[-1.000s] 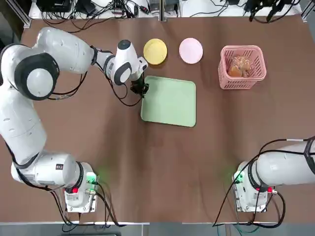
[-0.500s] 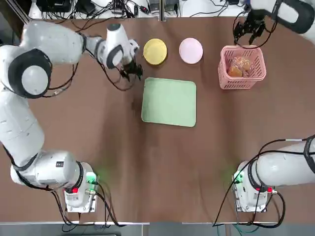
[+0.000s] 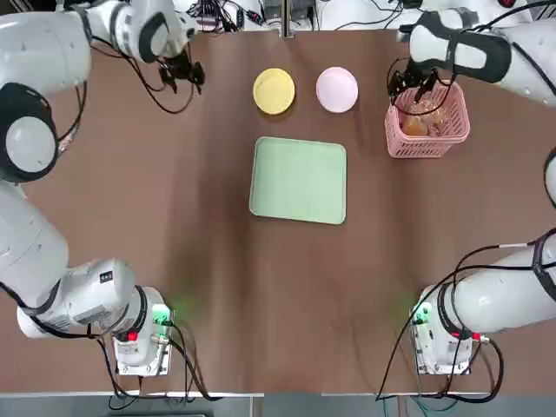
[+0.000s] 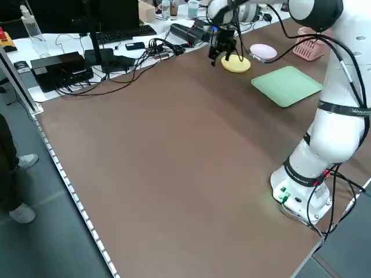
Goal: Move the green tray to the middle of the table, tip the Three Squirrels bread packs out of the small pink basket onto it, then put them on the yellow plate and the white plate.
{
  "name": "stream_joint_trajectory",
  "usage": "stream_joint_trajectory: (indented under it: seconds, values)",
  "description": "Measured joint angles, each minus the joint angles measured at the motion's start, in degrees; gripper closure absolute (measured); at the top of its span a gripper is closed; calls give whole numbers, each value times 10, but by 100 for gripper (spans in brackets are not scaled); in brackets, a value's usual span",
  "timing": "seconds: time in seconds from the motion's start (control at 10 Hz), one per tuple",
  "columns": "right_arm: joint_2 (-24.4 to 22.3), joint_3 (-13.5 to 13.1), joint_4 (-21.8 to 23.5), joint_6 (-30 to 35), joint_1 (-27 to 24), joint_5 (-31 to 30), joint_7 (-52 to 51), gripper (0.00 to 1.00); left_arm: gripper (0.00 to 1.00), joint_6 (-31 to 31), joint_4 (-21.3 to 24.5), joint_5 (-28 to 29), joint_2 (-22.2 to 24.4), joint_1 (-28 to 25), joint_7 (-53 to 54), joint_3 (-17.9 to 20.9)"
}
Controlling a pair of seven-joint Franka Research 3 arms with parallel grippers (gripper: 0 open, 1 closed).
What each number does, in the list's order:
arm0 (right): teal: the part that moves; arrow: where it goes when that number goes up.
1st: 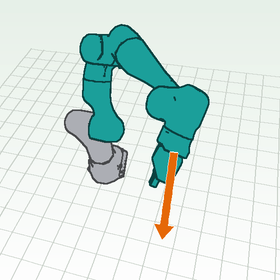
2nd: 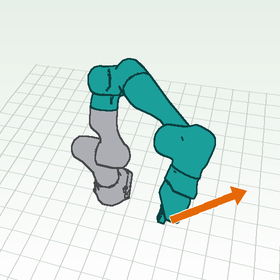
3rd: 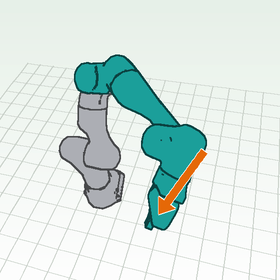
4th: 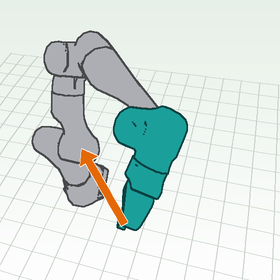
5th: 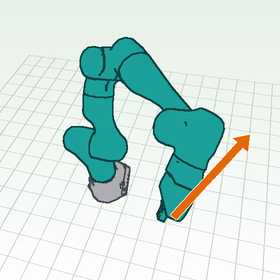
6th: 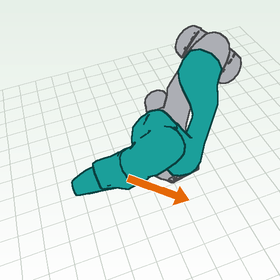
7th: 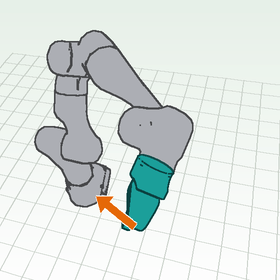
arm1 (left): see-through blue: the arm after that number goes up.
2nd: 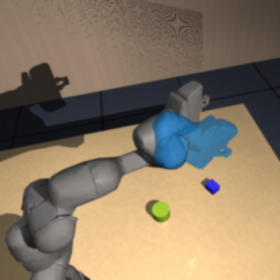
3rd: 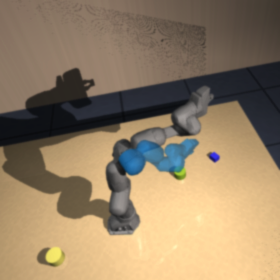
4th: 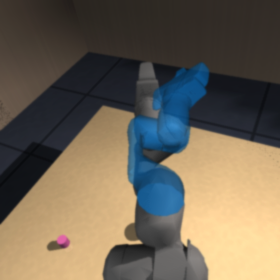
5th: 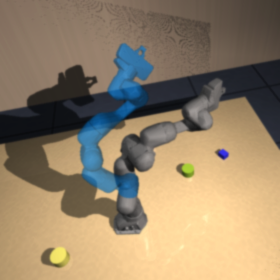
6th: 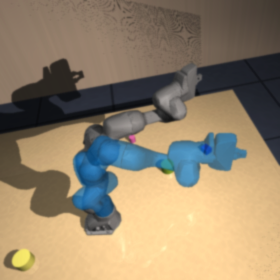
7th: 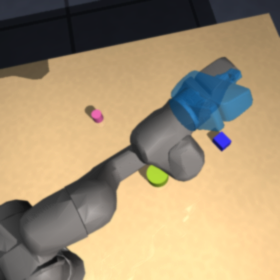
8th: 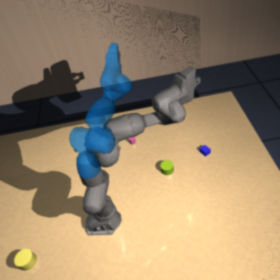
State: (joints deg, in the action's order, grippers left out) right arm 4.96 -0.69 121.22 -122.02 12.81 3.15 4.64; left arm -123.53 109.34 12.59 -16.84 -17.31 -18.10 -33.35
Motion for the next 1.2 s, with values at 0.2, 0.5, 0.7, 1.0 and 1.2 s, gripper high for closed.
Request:
stream_joint_trajectory:
  seconds: [0.2,0.5,0.7,1.0,1.2]
  values:
    - [30,0,0,-23,3,0,9,6,0,81,-59,0,23,-21,26,0]
    - [71,0,0,-57,10,0,22,9,0,169,-151,-18,49,-38,27,0]
    - [92,-1,1,-71,10,0,24,14,0,173,-167,-34,50,-50,27,0]
    - [101,-3,0,-74,10,0,26,29,0,173,-177,-39,51,-57,38,0]
    - [108,-7,0,-75,9,0,26,41,0,177,-178,-78,66,-82,97,-1]
